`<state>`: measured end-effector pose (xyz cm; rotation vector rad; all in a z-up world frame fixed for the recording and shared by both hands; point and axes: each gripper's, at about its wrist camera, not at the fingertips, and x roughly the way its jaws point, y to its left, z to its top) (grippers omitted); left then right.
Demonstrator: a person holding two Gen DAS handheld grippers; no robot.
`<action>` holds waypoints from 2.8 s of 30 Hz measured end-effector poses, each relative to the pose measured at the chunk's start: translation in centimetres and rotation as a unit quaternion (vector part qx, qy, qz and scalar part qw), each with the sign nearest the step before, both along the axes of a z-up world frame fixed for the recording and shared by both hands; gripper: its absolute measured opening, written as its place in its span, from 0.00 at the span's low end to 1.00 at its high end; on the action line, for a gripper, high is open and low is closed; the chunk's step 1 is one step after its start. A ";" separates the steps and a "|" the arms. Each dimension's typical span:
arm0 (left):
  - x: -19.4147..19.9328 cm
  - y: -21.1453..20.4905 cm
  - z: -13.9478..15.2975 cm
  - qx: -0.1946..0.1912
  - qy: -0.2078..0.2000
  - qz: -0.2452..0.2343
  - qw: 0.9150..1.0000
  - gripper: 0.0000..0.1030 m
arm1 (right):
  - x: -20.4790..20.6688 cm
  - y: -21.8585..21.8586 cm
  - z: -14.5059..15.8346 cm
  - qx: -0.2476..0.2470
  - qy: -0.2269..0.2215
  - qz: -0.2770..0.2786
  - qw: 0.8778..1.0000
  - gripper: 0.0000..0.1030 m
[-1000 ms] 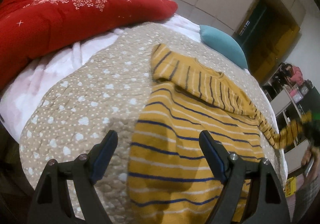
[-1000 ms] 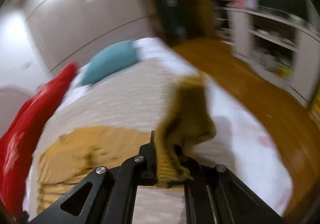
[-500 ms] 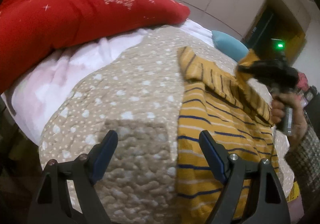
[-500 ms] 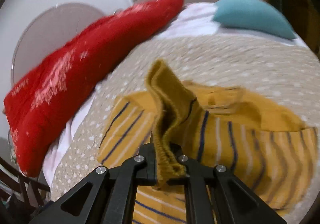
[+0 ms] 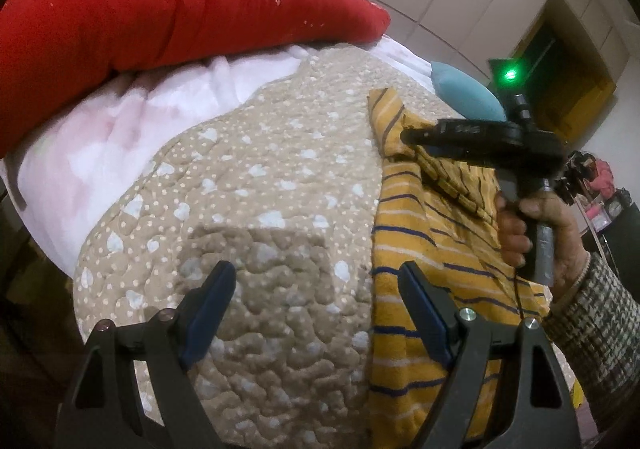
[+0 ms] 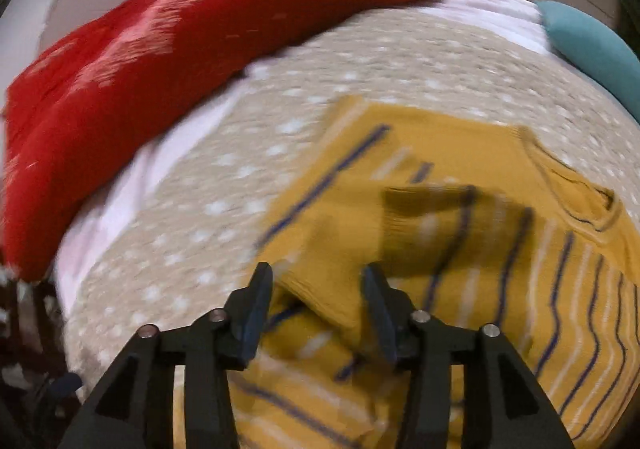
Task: Fold small clothes
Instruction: 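Grasp the other sleeve cuff with the right gripper and fold it across the body, then grasp the hem with both grippers and fold it up toward the collar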
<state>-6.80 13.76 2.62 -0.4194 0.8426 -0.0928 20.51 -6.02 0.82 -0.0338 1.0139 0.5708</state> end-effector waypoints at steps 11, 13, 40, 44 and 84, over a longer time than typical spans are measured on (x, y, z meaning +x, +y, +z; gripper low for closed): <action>-0.8 -1.9 0.8 -0.013 0.009 -0.020 1.000 0.80 | -10.9 -13.2 3.7 0.051 -0.010 -0.046 0.998 0.59; -0.3 -2.7 0.4 -0.022 0.017 -0.033 0.999 0.80 | -13.6 -18.0 3.2 0.044 -0.008 -0.090 0.995 0.59; -4.1 -8.0 -5.5 -0.183 0.059 -0.123 0.974 0.50 | -30.8 -31.2 -8.9 0.351 0.102 -0.188 0.912 0.64; -5.2 -8.7 -6.3 -0.193 0.066 -0.134 0.970 0.56 | -32.0 -29.8 -9.8 0.355 0.114 -0.179 0.911 0.64; -3.5 -7.1 4.6 -0.109 0.010 -0.113 0.988 0.07 | -32.5 -29.9 -1.9 0.312 0.055 -0.151 0.936 0.09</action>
